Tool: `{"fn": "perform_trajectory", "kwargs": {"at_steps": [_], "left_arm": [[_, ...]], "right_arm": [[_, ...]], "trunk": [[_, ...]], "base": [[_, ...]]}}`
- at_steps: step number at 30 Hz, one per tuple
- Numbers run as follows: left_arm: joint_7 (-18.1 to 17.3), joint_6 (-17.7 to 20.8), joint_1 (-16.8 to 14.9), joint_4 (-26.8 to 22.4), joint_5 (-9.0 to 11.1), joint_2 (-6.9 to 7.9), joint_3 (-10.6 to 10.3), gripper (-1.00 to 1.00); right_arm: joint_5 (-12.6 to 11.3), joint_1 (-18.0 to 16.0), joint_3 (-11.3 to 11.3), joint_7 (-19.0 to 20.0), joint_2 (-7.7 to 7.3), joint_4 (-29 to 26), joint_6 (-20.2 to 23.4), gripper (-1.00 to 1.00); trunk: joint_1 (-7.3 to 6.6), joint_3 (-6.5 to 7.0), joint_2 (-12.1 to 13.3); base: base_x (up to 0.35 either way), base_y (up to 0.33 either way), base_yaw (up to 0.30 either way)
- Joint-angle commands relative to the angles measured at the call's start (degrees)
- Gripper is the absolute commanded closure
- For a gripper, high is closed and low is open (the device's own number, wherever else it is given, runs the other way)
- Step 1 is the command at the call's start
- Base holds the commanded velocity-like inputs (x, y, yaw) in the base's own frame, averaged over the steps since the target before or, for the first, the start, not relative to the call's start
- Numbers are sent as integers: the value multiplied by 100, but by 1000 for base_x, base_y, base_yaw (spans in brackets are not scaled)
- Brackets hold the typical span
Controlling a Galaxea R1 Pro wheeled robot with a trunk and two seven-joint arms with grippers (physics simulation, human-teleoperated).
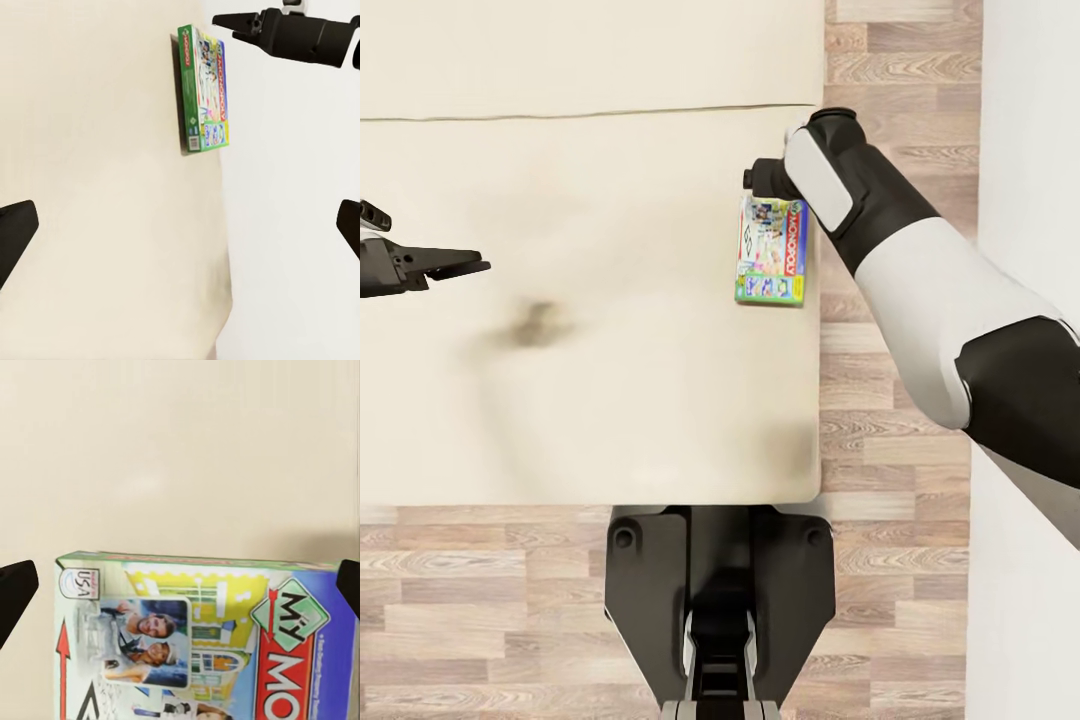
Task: Put all the toys in the child's room - the three board games (two on the bed and one on the table), the two jigsaw puzzles on the table, and the tennis ball on the table - inside the toy box on the table in the child's room.
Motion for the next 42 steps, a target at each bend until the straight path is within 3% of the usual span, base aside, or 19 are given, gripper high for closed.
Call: {"fn": "perform_trajectory", "kwargs": {"at_steps": [1, 12, 30, 42], "left_arm": [[-24, 61, -2, 0, -2, 3, -2, -100], [-24, 61, -2, 0, -4, 2, -8, -100], [-24, 61, 5, 0, -6, 3, -9, -100], [-24, 61, 7, 0, -6, -2, -14, -100]], "right_arm": [[-38, -2, 31, -54, 0, -11, 8, -100], [23, -2, 77, -58, 0, -64, 15, -100], [34, -16, 81, -49, 0, -128, 33, -100], [35, -232, 81, -59, 0, -176, 32, -100]], "trunk": [[3, -15, -10], [3, -102, -10], [3, -124, -10], [3, -199, -10]], "base": [[0, 0, 0], [0, 0, 0], [0, 0, 0], [0, 0, 0]]}}
